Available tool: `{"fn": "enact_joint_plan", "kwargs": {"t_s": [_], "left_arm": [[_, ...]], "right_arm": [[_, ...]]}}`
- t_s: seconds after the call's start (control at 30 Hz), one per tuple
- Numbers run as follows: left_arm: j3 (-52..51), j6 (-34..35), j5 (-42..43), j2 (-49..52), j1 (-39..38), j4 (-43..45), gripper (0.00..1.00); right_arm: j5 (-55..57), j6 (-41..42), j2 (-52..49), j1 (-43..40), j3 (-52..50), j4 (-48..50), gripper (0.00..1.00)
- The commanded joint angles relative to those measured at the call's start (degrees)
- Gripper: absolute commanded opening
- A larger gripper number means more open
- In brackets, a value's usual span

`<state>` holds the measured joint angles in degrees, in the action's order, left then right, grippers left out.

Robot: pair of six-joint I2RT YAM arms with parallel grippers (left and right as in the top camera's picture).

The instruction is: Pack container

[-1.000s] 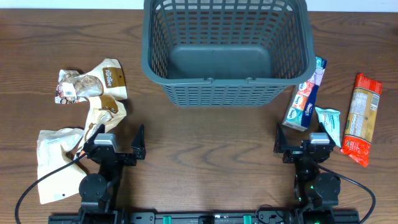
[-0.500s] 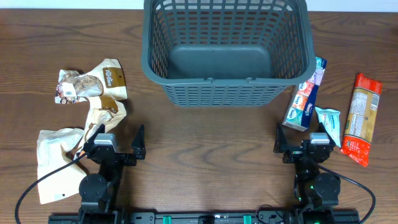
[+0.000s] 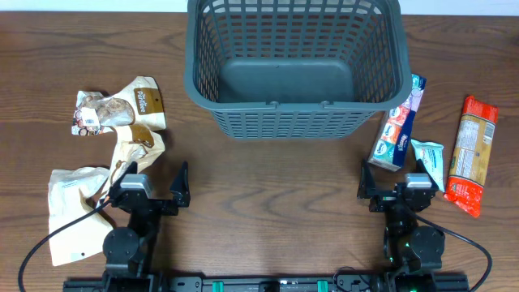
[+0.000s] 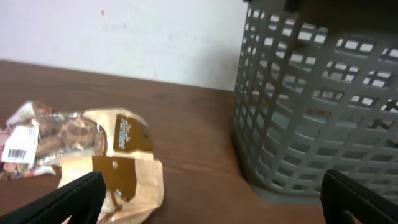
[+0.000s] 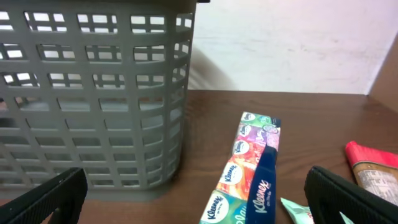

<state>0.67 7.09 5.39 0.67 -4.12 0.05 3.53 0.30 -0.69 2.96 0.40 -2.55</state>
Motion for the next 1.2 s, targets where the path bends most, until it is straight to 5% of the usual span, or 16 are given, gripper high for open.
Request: {"fn": "enact_joint_plan", "kwargs": {"t_s": [0.0, 0.3, 0.5, 0.73, 0.9, 1.17], "left_arm": [[4.3, 2.9, -3.4, 1.3, 0.3, -1.7, 0.99], [32.7, -6.0, -7.8, 23.7, 0.3, -14.5, 0.98], [51.1, -6.0, -8.0, 42.8, 1.7, -25.1, 0.98], [72.2, -5.9, -8.0, 60.0, 7.8, -47.0, 0.98], [78.6, -6.0, -7.9, 67.5, 14.1, -60.1, 0.98], [78.5, -6.0, -7.8, 77.7, 20.4, -67.1, 0.98]], "right_arm": [[-0.3, 2.9, 0.3, -0.3, -0.1, 0.0, 0.99], [-0.3, 5.3, 0.3, -0.3, 0.0, 0.1, 0.99], [-0.3, 5.5, -1.6, -0.3, 2.4, -0.8, 0.99], [-0.3, 3.7, -13.9, -0.6, 12.5, -6.5, 0.99], [-0.3, 1.1, -26.5, -1.8, 21.8, -8.8, 0.99], [-0.3, 1.2, -40.4, -3.0, 28.2, -10.1, 0.99]]}}
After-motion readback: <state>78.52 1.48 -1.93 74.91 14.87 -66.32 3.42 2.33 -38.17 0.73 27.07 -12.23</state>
